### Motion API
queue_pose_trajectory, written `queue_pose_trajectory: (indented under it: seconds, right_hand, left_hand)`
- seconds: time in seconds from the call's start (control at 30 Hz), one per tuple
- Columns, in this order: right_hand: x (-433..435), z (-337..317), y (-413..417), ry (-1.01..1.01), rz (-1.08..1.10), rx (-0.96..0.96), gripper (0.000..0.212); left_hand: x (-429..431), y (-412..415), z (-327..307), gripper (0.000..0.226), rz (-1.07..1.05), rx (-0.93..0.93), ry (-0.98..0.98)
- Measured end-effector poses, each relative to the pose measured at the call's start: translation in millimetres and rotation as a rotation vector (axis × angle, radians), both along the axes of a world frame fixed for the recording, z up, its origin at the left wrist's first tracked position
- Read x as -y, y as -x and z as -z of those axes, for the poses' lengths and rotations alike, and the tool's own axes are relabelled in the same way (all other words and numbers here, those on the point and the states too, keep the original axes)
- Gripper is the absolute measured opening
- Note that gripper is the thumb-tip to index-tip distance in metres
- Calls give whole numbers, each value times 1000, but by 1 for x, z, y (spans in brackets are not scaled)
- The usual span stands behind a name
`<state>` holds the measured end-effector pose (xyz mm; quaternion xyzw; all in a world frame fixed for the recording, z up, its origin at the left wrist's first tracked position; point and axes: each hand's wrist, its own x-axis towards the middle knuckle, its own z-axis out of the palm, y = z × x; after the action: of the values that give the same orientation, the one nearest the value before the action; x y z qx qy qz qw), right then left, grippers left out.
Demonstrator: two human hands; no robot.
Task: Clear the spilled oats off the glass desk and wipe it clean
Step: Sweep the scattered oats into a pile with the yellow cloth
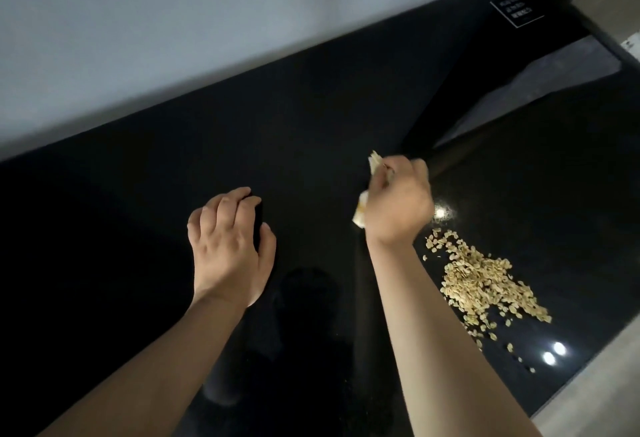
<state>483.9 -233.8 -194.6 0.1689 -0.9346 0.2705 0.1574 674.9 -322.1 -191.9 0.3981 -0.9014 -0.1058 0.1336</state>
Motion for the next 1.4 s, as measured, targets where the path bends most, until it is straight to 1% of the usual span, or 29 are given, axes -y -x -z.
queue_pose_trajectory:
  seconds: [0.1,0.23,0.3,0.37,0.43,0.53,0.63,0.73,0.8,0.87,0.97,1.1,1.23,1.3,1.4]
  right_hand:
    - [-51,0,-5,-52,82,-29,7]
    - [-93,2,-10,-51,145,-23,4]
    - [-96,-3,-13,10,159,6,4]
    - [-93,-16,-16,118,143,44,5]
    - [-89,-33,-23,213,100,85,7]
    - [-88,-56,-46,292,17,128,6]
    - [-103,-69,-77,258,-38,200,5]
    - [-127,-79,-107,208,-106,330,6]
    - [-142,-87,-128,172,-127,346,6]
    - [-154,-97,-149,154,-117,359,7]
    - [-168,-113,-182,153,-86,409,8]
    - [-187,-140,-225,147,-57,414,11]
    - [-215,-165,-263,147,10,413,12]
    - [-233,-172,-276,154,59,428,13]
    - [-259,-175,-286,110,114,464,15]
  left_hand:
    - [0,0,-1,43,7,1,-3]
    - [0,-1,-1,44,6,7,-11]
    - [0,-1,-1,44,4,6,-15]
    - [-1,-1,0,41,5,7,-15]
    - [-1,-1,-1,36,2,18,-27]
    - [-4,-1,-7,40,12,81,-60]
    - [-8,-6,-23,46,33,166,-157]
    - [-18,-21,-47,45,56,94,-287]
    - [-28,-36,-67,43,64,57,-390]
    - [-38,-57,-85,43,76,74,-479]
    - [-53,-96,-106,43,129,101,-556]
    - [-72,-150,-130,42,189,68,-587]
    - [-100,-190,-149,42,302,77,-614]
    - [-118,-202,-158,40,358,83,-632]
    - [-144,-204,-165,40,427,112,-646]
